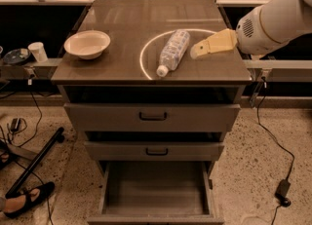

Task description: Place blue plastic bottle into bottom drawer

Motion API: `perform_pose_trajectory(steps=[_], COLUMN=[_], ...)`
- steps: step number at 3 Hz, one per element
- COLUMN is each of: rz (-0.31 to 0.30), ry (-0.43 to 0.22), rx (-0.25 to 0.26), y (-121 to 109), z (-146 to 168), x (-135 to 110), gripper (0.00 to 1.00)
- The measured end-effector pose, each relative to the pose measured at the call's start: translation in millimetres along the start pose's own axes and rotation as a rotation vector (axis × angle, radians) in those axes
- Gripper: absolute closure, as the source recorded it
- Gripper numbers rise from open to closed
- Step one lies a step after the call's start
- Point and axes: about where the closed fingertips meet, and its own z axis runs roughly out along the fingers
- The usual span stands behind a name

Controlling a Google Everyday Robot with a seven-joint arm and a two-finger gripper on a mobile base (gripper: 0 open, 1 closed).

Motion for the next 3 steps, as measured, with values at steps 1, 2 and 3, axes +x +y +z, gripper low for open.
perform_pose_trajectory(steps=[1,2,3], rz=[-0.107,-0.161,-0.141], ry=[0.065,0.104,0.093], rx=[-0.036,-0.058,-0.049], y=[42,64,60], z=[24,38,37], x=[12,19,19], gripper=[0.0,0.0,0.0])
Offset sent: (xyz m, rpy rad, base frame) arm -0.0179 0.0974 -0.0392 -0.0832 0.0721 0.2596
